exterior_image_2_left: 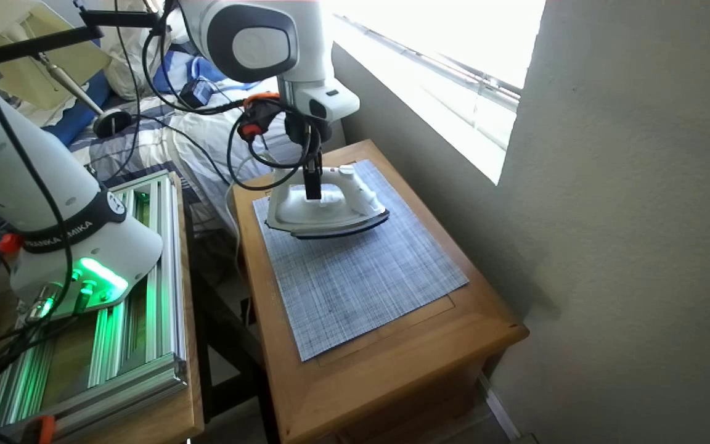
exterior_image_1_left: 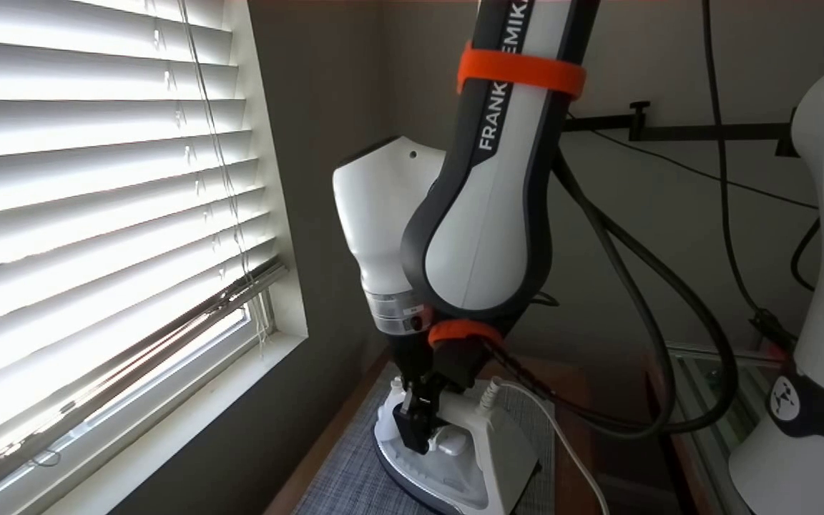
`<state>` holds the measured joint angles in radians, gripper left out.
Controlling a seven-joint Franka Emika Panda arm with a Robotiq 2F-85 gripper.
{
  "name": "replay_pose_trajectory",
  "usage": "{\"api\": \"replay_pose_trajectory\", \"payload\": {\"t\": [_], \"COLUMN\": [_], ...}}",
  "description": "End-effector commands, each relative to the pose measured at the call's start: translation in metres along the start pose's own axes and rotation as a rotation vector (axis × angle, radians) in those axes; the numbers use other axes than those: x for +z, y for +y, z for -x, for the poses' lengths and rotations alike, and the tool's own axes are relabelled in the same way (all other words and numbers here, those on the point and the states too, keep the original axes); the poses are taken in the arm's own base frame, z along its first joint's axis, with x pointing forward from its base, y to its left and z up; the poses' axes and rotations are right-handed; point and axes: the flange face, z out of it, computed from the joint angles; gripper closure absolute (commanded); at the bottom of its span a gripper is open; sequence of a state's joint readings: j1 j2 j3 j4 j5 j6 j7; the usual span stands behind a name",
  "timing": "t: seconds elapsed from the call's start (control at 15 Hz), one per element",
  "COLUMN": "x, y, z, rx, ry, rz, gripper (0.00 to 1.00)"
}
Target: Turn the iron to the left, then tap it
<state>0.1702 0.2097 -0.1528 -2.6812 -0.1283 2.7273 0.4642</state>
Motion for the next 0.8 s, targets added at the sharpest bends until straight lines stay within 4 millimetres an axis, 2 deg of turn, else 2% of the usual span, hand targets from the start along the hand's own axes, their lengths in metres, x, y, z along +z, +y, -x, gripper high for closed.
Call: {"api": "replay_pose_trajectory", "payload": {"t": [0.0, 0.33, 0.73], "x": [0.0, 0.004, -0.008], "y": [0.0, -0.005, -0.011], "z": [0.0, 0.009, 0.02], "rx": [-0.001, -0.208, -0.457], "ry": [-0.001, 0.049, 0.177], "rz": [0.0, 0.1, 0.129], "gripper": [1.0, 1.0, 1.0]}}
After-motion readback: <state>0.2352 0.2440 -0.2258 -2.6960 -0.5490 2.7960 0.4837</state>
